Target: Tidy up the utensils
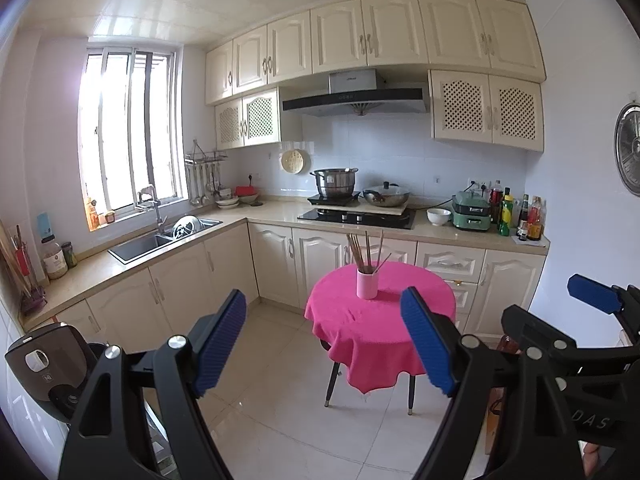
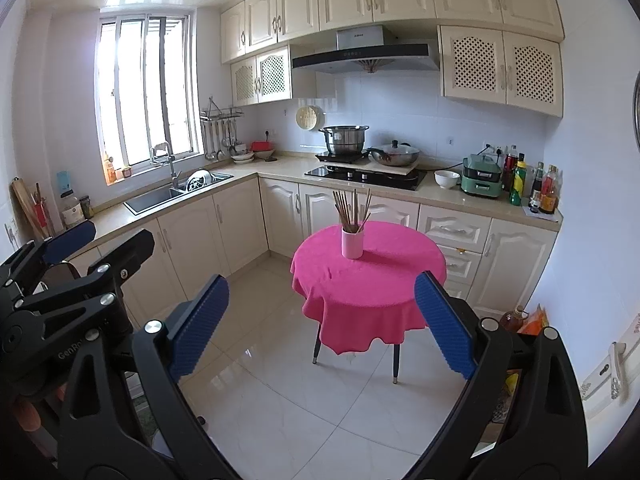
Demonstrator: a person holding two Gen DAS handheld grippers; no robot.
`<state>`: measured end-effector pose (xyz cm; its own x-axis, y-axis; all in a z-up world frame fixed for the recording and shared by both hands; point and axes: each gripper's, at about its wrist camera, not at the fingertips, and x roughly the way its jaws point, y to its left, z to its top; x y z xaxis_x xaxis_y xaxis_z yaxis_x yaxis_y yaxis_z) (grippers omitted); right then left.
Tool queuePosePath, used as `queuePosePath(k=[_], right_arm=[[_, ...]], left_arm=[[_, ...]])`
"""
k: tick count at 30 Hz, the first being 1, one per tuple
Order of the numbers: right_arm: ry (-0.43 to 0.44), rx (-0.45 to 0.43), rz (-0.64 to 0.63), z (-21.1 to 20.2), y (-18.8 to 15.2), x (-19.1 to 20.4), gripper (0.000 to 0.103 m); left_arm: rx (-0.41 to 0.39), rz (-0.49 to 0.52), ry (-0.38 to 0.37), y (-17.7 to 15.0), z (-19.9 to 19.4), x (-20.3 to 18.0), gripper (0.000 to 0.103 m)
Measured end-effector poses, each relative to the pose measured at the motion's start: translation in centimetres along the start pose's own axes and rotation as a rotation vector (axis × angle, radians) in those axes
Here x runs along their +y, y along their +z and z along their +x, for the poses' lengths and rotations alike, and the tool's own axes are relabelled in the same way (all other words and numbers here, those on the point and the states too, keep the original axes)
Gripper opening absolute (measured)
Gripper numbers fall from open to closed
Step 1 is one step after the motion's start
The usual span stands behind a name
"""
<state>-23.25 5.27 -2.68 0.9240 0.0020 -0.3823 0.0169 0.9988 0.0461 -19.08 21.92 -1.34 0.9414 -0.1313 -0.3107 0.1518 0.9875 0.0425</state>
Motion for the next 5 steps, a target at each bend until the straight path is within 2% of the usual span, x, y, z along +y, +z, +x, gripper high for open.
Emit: queuePosePath(k=[5], right_arm=[[0.016,0.031,0.006,3.2,0.1,-1.1,0.092]], left_arm=[[0.035,0.001,0.018,0.1,3.5,-0.5,0.078]])
